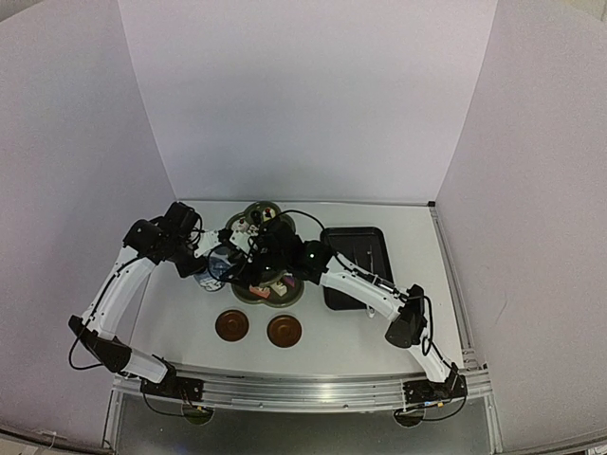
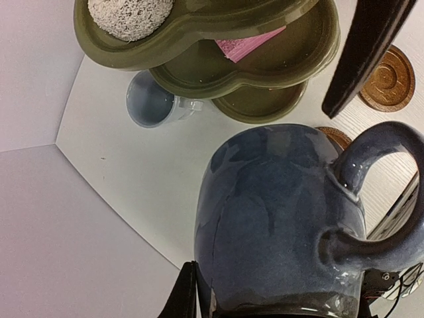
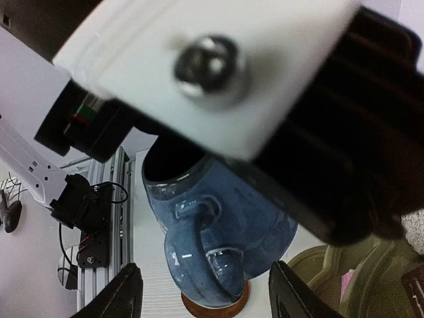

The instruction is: Serve the afternoon tea

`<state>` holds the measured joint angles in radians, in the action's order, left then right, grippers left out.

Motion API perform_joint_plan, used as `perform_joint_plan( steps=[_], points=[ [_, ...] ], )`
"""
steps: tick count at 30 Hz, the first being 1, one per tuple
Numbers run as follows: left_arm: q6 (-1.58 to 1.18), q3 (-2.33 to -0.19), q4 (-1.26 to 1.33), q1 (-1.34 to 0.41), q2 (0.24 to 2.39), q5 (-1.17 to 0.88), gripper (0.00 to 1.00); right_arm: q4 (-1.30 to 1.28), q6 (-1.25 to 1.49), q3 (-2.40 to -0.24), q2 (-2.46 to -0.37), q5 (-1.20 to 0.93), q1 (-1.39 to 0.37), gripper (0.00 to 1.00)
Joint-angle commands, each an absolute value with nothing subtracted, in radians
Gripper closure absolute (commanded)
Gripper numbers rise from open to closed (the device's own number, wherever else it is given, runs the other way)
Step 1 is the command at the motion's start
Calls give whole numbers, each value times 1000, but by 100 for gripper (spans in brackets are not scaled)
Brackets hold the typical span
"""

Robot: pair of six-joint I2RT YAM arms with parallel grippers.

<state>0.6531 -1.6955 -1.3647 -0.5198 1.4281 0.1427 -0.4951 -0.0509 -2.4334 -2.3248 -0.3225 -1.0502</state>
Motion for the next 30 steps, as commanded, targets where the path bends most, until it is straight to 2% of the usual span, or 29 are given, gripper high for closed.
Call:
perform_joint_plan(
  steps=[1, 4, 8, 13, 19, 23, 25, 27, 30],
  points=[
    [644, -1755, -1616, -532, 1404, 143, 100, -438, -43, -2490, -2372, -341, -1057, 52],
    [654, -1762, -1618, -535, 1407, 148, 100, -439, -55, -2494, -2381, -334, -1057, 59],
    [661, -1783, -1626, -537, 1421, 142, 100, -439, -70, -2468, -2375, -322, -1057, 60],
    [677, -1779, -1641, -542, 1425, 139, 100, -437, -74, -2484, -2383, -322, -1060, 77],
    [691, -1769, -1640, -549, 1430, 124, 100, -436, -115, -2501, -2391, -318, -1069, 80],
    [701, -1764, -1642, -553, 1431, 114, 100, -437, -131, -2494, -2389, -331, -1071, 98],
    [703, -1753, -1638, -554, 1429, 106, 100, -436, -145, -2484, -2382, -346, -1074, 100],
    [695, -1736, -1612, -553, 1424, 97, 92, -435, -153, -2459, -2366, -362, -1074, 100],
    [676, -1700, -1570, -553, 1412, 83, 73, -421, -167, -2365, -2309, -377, -1075, 100]
  ],
)
